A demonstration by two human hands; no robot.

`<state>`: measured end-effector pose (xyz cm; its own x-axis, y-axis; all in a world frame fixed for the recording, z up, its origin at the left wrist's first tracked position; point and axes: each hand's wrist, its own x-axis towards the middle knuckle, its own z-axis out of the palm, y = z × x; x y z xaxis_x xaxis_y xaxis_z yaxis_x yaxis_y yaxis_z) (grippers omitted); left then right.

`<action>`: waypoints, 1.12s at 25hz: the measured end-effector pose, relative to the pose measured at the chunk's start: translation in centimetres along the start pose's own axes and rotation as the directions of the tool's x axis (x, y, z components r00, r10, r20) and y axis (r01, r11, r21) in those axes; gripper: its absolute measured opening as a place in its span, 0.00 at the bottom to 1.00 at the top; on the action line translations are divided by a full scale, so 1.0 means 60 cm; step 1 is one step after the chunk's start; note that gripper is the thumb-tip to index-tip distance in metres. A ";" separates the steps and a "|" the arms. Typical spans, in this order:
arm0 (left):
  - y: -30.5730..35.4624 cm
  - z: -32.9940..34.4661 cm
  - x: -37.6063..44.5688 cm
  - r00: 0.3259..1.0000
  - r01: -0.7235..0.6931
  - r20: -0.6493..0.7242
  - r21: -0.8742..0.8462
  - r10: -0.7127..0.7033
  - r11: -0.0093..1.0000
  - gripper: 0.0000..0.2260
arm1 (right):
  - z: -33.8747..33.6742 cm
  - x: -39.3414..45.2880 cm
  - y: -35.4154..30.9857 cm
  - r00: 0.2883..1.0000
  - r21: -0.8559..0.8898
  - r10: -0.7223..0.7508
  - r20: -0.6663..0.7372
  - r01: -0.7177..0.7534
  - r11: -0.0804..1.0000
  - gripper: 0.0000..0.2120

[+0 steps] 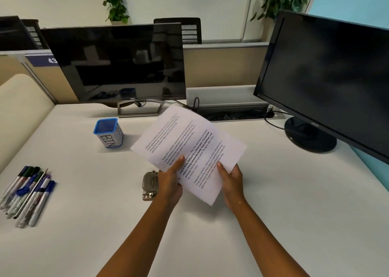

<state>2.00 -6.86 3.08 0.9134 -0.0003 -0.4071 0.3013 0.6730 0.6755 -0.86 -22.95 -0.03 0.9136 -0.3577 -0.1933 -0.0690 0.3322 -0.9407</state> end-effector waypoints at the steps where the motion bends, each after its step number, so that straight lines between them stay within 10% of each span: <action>1: 0.006 -0.006 0.003 1.000 -0.005 -0.007 0.011 0.005 1.000 0.21 | -0.005 0.004 -0.002 1.000 -0.058 -0.017 -0.017 0.016 0.998 0.18; 8: 0.124 -0.068 0.029 0.994 0.107 -0.012 0.221 -0.107 0.969 0.11 | -0.083 0.037 -0.047 0.997 -0.299 0.005 0.076 0.018 0.954 0.15; 14: 0.149 -0.071 0.031 0.964 -0.049 0.207 0.757 -0.167 0.652 0.24 | -0.107 0.031 -0.071 0.974 -0.341 0.071 0.216 0.007 0.940 0.11; 22: 0.098 -0.036 0.024 0.952 -0.298 0.252 0.643 0.173 0.705 0.16 | -0.089 0.022 -0.087 0.989 -0.327 -0.127 0.075 0.145 0.934 0.11; 28: 0.077 -0.056 0.025 0.960 -0.262 0.252 0.643 0.125 0.720 0.16 | -0.108 0.007 -0.068 0.992 -0.336 -0.100 0.075 0.119 0.934 0.10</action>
<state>3.82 -1.27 3.50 0.9832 -0.1020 -0.1514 0.1531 0.0094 0.9882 -2.78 -30.09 1.90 0.9433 -0.3228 -0.0773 -0.0902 -0.0253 -0.9956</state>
